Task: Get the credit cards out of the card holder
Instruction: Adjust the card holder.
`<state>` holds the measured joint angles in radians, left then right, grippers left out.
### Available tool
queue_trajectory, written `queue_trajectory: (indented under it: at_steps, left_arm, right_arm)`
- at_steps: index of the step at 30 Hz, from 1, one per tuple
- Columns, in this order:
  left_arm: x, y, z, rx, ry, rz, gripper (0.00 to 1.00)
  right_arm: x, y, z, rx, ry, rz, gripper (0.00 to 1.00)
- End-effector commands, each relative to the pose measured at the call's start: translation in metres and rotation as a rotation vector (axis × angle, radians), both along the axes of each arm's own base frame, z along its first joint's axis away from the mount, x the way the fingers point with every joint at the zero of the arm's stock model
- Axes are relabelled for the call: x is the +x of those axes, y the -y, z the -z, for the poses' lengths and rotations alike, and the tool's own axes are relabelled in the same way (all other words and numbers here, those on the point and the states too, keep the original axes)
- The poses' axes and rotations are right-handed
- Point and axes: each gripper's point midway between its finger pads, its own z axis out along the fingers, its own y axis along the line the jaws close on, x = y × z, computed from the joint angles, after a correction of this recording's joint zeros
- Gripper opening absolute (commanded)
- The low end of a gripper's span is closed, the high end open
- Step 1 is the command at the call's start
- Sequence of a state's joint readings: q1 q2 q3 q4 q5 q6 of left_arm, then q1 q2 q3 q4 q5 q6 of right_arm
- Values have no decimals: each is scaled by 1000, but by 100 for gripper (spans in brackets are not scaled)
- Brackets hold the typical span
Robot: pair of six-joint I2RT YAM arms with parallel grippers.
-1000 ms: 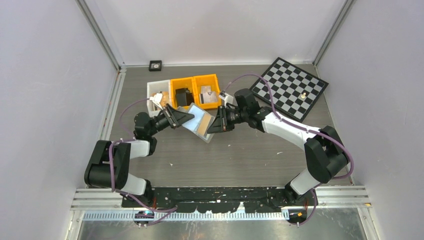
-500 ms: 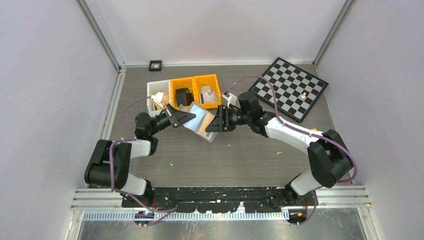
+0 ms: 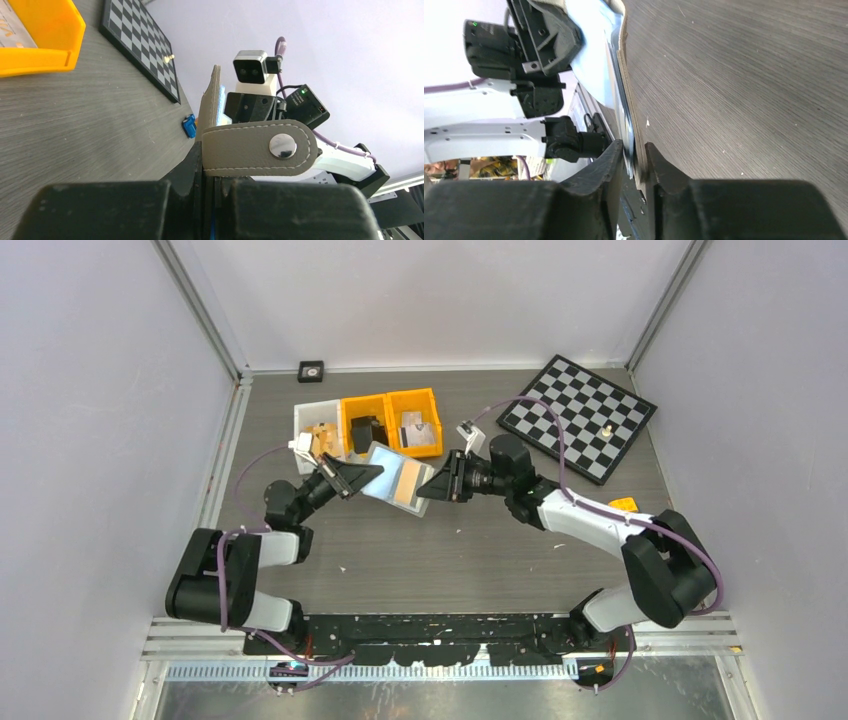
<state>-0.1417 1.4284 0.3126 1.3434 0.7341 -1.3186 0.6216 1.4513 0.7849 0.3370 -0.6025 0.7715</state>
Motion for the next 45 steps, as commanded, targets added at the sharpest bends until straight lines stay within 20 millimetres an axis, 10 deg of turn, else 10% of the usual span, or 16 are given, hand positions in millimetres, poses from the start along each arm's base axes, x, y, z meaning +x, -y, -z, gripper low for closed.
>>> queue_trajectory:
  at_steps: [1,4,8,17,27,34,42,45]
  left_arm:
    - [-1,-11,-28,-17,145,-87,0]
    - [-1,-14,-28,-25,141,-112,0]
    - [0,-18,-26,-46,124,-163,0]
    - [-7,-19,-39,-106,107,-199,0]
    - [-15,-7,-49,-120,153,-180,0]
    - [-11,-8,-45,-93,161,-203,0]
    - [13,-53,36,320,-139,-480,44]
    - [6,-84,36,438,-167,-623,59]
  right_arm:
    - [10,4,-41,89,124,46,25]
    - [3,1,-50,131,134,4,29]
    - [3,3,-47,145,143,13,61]
    - [3,-2,-43,187,155,3,60]
    - [-2,-2,-55,239,181,-7,46]
    - [0,-1,-57,231,169,7,4]
    - [18,7,-39,113,111,103,0]
    - [24,11,-29,58,103,138,0]
